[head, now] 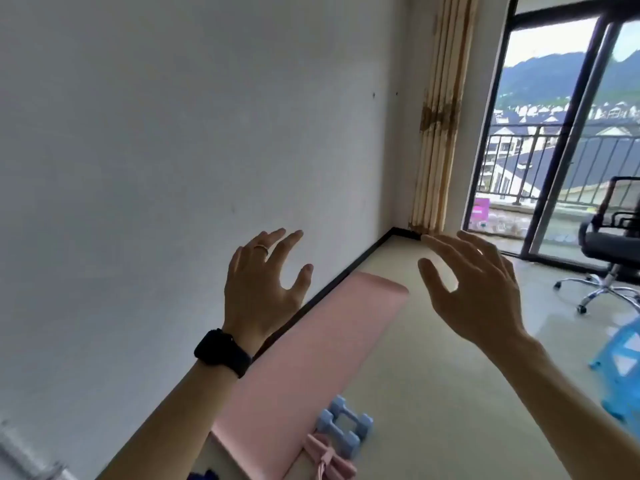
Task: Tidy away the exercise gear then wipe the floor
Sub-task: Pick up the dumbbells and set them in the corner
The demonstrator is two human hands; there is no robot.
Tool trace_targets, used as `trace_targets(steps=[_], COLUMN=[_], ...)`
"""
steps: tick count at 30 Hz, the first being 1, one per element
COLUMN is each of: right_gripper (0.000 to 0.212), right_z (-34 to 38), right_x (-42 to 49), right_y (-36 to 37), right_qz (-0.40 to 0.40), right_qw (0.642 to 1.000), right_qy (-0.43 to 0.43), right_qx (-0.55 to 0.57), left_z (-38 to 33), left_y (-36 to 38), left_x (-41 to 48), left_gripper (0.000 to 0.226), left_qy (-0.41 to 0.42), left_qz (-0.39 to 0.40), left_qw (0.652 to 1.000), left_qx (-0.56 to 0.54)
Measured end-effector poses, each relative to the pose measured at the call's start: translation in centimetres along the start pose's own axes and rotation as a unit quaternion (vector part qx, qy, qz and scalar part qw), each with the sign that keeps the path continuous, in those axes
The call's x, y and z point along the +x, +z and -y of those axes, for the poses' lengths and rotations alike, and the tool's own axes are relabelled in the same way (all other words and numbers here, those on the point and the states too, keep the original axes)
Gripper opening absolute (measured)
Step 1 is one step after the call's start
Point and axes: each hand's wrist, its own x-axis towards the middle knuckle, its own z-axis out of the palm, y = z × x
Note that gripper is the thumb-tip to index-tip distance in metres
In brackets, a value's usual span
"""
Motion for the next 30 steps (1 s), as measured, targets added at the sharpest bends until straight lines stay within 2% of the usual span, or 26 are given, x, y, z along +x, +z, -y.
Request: trace_targets(steps=[8, 15, 17, 20, 25, 30], right_gripper=[0.035, 0.045, 0.044, 0.040, 0.038, 0.041], right_z=[-7.0, -11.6, -12.7, -14.3, -16.9, -17.9], right_x=[-15.7, -22.4, -22.7, -22.2, -18.0, -11.6], right_y=[4.6, 10.4, 12.8, 17.0, 25.9, 34.5], right_qz=[0.157, 0.328, 0.381, 0.438, 0.533, 0.590], right_qw=[0.981, 0.934, 0.914, 0.890, 0.841, 0.806], right_qy=[0.115, 0.144, 0.140, 0.121, 0.084, 0.048], right_qx=[0.013, -0.009, -0.013, -0.024, -0.039, -0.034], left_z=[-1.0, -1.3, -0.7, 0.9, 4.9, 9.3], left_y=[11.1, 18.4, 20.5, 24.2, 31.5, 38.2], left_x=[-13.5, -20.9, -21.6, -21.7, -19.2, -15.7], left_gripper=[0.047, 0.054, 0.060, 0.058, 0.063, 0.035], left_qy=[-0.083, -0.184, -0.209, -0.235, -0.287, -0.352], left_qz=[0.195, 0.335, 0.360, 0.364, 0.381, 0.408], left_qw=[0.977, 0.924, 0.909, 0.901, 0.879, 0.842], left_qx=[-0.015, 0.021, 0.017, 0.017, 0.011, 0.025])
